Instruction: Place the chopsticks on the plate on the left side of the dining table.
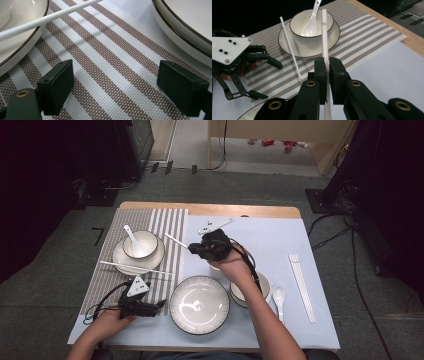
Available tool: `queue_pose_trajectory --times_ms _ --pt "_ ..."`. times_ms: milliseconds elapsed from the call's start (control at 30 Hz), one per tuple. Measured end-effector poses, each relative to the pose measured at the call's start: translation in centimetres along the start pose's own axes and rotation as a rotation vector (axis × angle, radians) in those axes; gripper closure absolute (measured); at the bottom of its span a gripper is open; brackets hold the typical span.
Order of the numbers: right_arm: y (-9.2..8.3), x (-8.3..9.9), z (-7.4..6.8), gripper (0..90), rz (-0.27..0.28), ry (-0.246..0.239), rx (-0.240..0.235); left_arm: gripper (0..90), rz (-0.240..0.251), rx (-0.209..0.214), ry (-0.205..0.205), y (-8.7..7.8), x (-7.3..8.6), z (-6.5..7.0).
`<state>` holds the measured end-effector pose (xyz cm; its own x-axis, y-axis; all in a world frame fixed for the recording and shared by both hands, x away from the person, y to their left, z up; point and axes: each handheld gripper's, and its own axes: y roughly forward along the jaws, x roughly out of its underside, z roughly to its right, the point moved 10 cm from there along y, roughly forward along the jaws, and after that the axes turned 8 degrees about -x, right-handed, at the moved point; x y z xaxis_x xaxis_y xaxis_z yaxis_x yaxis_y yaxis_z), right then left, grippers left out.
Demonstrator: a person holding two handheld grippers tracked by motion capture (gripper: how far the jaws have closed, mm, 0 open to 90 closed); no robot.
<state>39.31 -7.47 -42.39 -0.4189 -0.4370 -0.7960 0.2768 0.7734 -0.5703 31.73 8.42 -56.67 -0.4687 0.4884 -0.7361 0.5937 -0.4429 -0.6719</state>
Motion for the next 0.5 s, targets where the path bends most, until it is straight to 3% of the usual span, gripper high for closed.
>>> queue_pose_trajectory --times_ms 167,500 --pt "0.3 -0.4 -0.4 85.6 -0.009 -0.009 -0.007 14.6 0.000 0.000 0.000 0.0 0.0 0.0" --pt "1.2 -2.9 -1.6 85.6 -0.021 -0.049 -0.018 14.6 -0.002 0.001 0.001 0.0 0.0 0.0"
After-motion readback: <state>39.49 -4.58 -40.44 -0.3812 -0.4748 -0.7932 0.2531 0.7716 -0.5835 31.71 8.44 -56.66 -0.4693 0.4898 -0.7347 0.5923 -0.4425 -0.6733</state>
